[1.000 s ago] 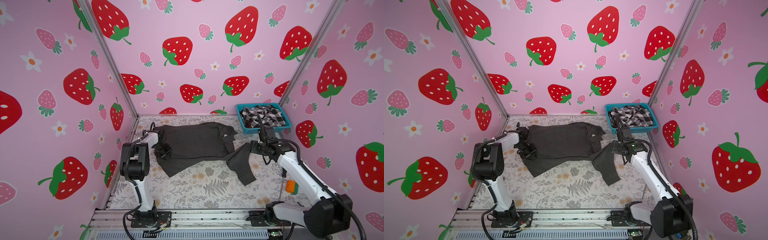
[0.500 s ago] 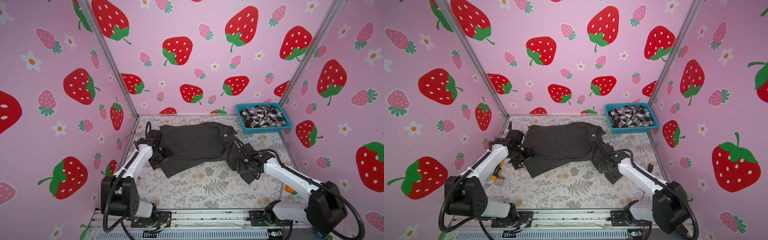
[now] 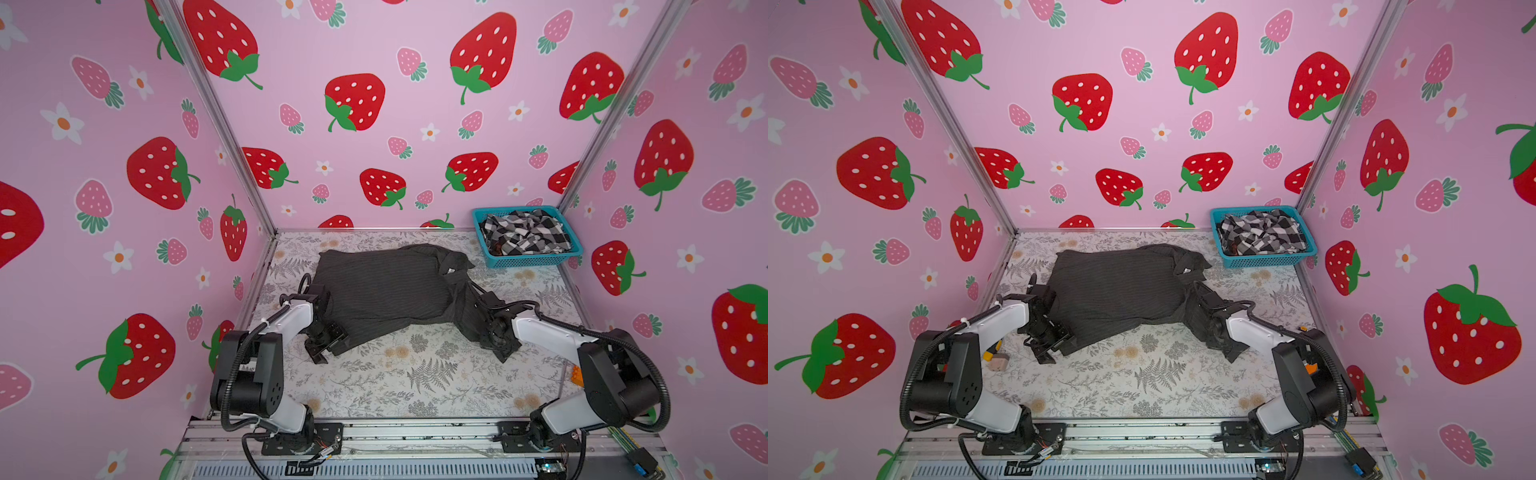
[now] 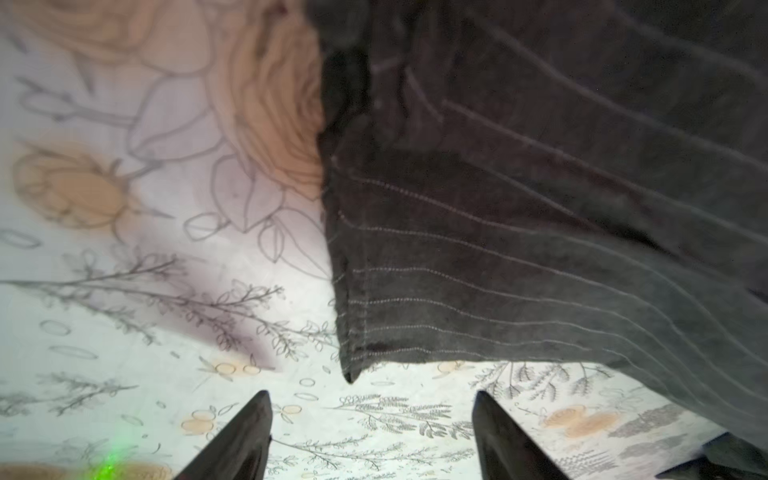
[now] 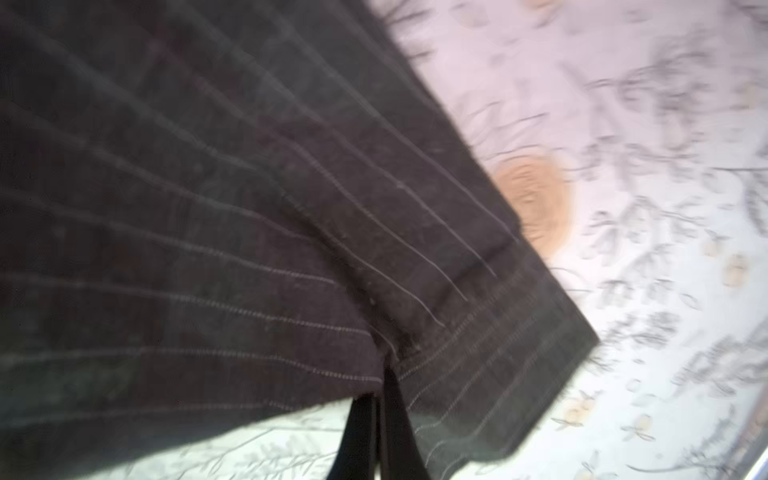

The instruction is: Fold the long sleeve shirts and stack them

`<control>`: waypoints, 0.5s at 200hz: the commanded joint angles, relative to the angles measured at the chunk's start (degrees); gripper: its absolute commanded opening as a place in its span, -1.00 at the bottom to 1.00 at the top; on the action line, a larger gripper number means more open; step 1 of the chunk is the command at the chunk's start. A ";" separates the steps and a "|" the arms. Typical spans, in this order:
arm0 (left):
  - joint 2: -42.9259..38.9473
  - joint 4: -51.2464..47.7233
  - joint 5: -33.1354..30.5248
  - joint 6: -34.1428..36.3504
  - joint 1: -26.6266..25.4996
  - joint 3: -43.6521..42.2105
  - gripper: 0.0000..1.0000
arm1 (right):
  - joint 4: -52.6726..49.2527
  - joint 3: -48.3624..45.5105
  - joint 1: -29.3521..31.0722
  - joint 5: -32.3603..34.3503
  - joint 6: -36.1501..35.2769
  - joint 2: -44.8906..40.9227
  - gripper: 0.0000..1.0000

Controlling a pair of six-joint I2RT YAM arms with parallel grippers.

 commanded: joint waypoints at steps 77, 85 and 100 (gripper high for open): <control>2.59 -0.18 -4.32 -0.50 -0.34 0.98 -1.00 | -10.90 16.86 -22.80 19.79 -5.91 -11.68 -1.00; 0.34 -2.04 -4.77 -0.24 -0.34 1.62 -1.00 | -10.99 17.41 -25.04 20.33 -6.13 -11.81 -1.00; -5.41 -7.24 -6.36 0.51 -0.34 3.69 -1.00 | -11.02 18.04 -27.88 21.55 -6.47 -12.04 -1.00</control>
